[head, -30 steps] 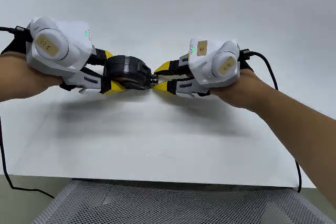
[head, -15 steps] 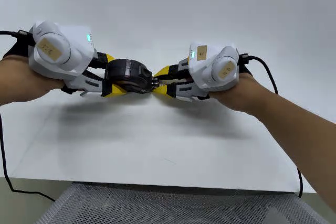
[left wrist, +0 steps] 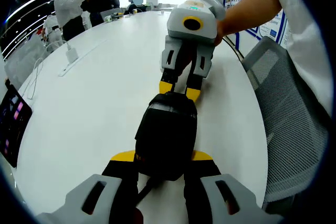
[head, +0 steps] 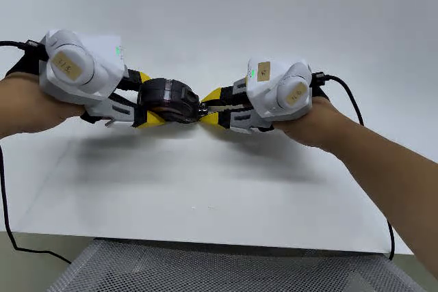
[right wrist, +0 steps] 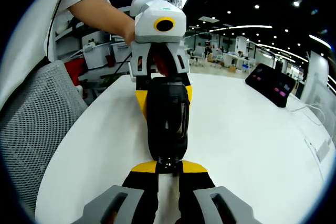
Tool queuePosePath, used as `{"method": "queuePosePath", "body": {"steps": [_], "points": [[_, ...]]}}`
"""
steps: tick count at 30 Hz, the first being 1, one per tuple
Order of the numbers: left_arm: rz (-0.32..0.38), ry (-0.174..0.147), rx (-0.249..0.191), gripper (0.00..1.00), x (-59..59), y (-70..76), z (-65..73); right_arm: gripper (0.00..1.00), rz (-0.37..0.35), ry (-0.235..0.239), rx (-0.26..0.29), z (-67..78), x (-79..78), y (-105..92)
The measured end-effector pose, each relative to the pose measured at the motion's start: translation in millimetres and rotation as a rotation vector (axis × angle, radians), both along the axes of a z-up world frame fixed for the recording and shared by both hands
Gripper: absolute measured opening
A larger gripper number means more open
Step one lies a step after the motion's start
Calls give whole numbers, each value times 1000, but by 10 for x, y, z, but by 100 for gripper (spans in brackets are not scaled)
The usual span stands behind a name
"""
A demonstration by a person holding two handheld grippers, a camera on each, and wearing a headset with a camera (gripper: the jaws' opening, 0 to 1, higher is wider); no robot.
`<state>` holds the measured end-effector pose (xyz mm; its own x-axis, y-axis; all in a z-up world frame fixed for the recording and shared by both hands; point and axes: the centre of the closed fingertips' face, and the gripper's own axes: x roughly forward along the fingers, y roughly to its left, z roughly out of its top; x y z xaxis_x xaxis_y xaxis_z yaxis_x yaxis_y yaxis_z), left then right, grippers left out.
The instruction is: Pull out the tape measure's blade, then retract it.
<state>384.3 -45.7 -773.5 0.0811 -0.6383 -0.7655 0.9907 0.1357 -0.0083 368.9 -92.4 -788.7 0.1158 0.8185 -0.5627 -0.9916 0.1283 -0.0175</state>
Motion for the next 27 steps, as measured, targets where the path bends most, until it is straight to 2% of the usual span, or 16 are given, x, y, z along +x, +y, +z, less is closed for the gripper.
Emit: {"method": "queuePosePath", "body": {"steps": [16,27], "points": [[-13,-2,0,28,-3,1,-4,10,12,-13,-7,-2,-13,-24],[-16,-3,4,28,-5,2,-5,10,11,-12,-26,-7,-29,-166]]}}
